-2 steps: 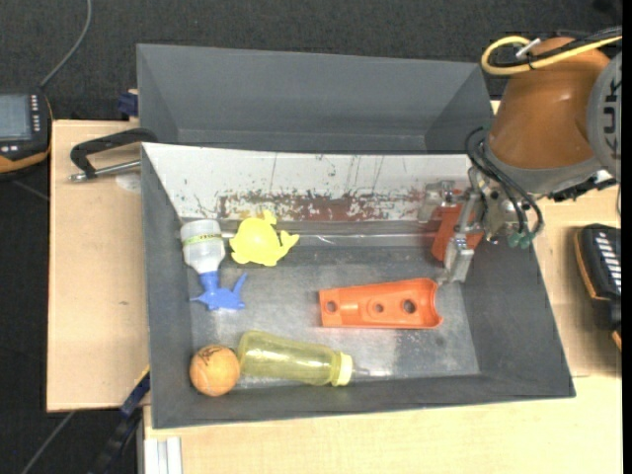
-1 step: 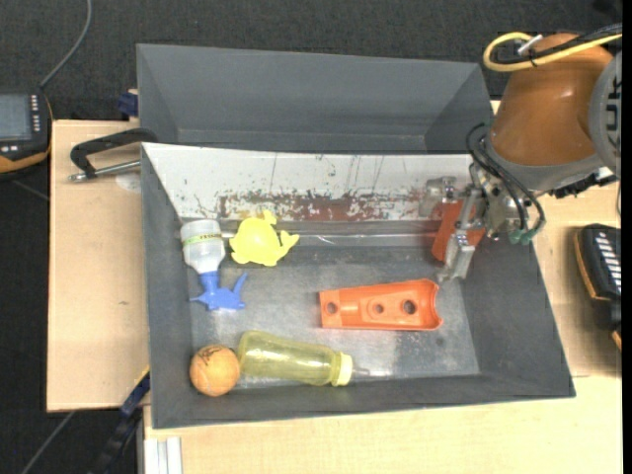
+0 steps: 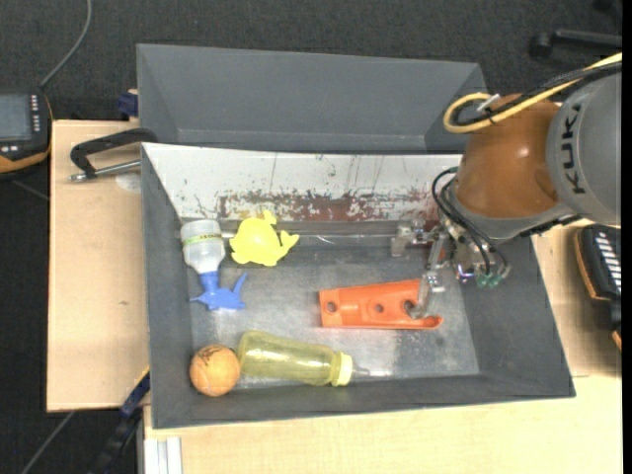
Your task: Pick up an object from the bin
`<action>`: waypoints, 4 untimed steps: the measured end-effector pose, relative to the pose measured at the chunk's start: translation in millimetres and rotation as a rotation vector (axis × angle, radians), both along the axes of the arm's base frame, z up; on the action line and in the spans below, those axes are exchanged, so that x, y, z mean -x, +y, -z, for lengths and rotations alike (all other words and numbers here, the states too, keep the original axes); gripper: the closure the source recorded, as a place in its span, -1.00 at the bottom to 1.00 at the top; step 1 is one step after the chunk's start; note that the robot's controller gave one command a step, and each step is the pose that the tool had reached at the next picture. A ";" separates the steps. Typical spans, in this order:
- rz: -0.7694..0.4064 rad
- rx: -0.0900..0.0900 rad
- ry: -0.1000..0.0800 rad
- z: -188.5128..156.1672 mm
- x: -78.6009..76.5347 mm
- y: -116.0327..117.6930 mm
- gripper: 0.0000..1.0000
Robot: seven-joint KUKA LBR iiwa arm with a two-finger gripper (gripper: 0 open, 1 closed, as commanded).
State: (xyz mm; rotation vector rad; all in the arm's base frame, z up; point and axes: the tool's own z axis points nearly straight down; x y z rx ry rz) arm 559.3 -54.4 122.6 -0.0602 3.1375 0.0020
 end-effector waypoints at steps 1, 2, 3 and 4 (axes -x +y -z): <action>-0.028 -0.001 0.006 22.9 11.1 12.9 -1.00; 0.011 -0.001 -0.005 6.6 7.5 14.8 -1.00; 0.106 -0.002 0.004 50.9 5.8 10.7 -1.00; 0.082 -0.002 -0.006 51.6 15.2 12.1 1.00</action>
Offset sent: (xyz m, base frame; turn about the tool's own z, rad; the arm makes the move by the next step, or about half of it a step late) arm -0.0076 0.0155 -0.0161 0.0739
